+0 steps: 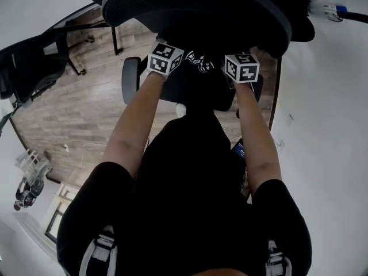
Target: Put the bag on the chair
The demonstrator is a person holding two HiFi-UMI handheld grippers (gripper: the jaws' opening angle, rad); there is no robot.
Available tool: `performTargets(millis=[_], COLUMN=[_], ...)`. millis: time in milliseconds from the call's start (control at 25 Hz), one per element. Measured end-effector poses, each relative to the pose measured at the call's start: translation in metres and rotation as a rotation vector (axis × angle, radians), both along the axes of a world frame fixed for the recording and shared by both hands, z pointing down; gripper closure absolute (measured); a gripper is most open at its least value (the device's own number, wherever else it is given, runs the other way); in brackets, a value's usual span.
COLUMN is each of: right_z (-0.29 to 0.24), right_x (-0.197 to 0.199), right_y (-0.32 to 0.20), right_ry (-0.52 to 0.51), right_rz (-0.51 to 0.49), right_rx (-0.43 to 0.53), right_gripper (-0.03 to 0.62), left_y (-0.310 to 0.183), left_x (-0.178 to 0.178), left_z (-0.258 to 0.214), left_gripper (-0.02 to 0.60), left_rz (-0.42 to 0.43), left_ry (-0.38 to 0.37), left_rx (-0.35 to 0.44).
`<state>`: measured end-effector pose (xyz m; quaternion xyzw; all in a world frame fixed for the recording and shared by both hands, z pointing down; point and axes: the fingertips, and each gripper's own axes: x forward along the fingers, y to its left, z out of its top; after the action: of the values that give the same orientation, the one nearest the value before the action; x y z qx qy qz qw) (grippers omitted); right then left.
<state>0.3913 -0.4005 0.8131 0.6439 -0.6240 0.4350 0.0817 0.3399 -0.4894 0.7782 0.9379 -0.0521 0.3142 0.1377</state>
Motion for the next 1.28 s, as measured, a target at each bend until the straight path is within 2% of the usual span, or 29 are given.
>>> performTargets(millis=[120,320,520,800,1000,1280], right_z=[0.002,-0.001,-0.013,-0.043,-0.104,-0.225], right_x=[0.002,0.008,0.006,-0.013,-0.041,-0.089], right_y=[0.009,0.027,0.044,0.079,0.095,0.096], right_ry=[-0.023,-0.035,-0.014,0.054,0.091,0.173], right_rz=[-0.006,-0.001,0.01,0.046,0.085,0.081], right_rx=[-0.026,-0.059,-0.081,-0.102,-0.025,0.174], right_gripper=[0.258,0.227,0.224,0.226,0.226,0.233], left_y=[0.001,0.001,0.0,0.007,0.032,0.059], left_x=[0.0,-0.005,-0.022,-0.06,-0.09,-0.114], left_z=[0.002,-0.003,-0.016,-0.059,-0.117,-0.216], left_gripper=[0.45,0.418,0.347,0.33,0.33,0.331], left_rz=[0.015,0.022,0.037,0.014,0.049,0.102], left_ry=[-0.018,-0.037,-0.048,-0.001,0.044,0.187], left_rx=[0.012,0.022,0.02,-0.008,-0.021,-0.016])
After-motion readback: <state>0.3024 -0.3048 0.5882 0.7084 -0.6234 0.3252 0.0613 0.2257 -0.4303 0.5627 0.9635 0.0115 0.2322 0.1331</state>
